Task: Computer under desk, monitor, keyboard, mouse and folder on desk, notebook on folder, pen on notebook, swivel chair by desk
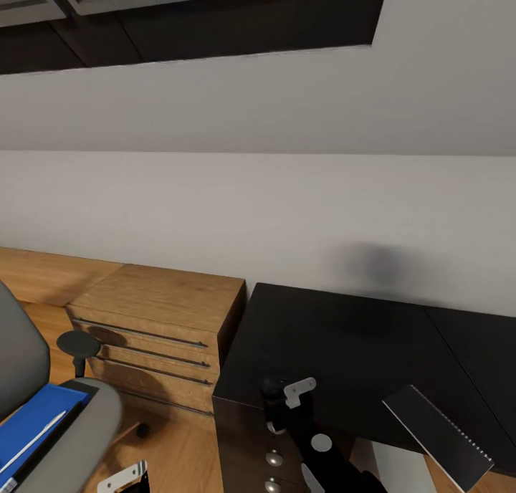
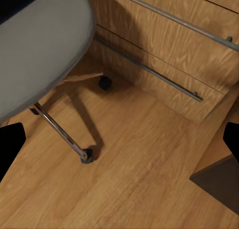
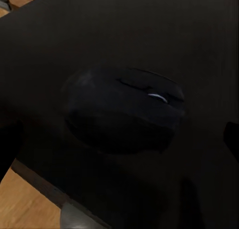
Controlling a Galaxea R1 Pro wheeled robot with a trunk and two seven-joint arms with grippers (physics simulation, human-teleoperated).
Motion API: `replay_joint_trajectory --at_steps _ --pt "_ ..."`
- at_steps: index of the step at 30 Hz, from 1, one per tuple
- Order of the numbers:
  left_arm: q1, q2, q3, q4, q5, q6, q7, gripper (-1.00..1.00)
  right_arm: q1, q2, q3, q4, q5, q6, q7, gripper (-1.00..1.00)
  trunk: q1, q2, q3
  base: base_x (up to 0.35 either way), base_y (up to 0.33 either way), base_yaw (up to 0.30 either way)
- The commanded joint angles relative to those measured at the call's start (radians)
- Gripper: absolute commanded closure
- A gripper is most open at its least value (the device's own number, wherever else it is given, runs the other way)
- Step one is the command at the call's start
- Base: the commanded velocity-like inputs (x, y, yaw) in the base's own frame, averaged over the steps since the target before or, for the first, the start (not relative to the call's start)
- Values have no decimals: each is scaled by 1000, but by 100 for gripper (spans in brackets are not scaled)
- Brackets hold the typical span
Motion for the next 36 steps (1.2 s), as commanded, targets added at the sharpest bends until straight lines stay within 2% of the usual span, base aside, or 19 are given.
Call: replay_joint_trajectory --at_steps 1,10,36 --pt "0 0 0 -2 8 0 2 -100 -1 0 -3 -1 -7 4 -8 -100 0 -1 -1 0 0 0" --pt "0 0 0 -2 9 0 2 -100 -1 4 -23 -1 -9 9 -8 -100 0 -1 -1 86 0 0" --pt "0 0 0 -1 9 1 2 -100 -1 13 -19 0 -10 15 1 -100 0 -1 -1 69 23 0"
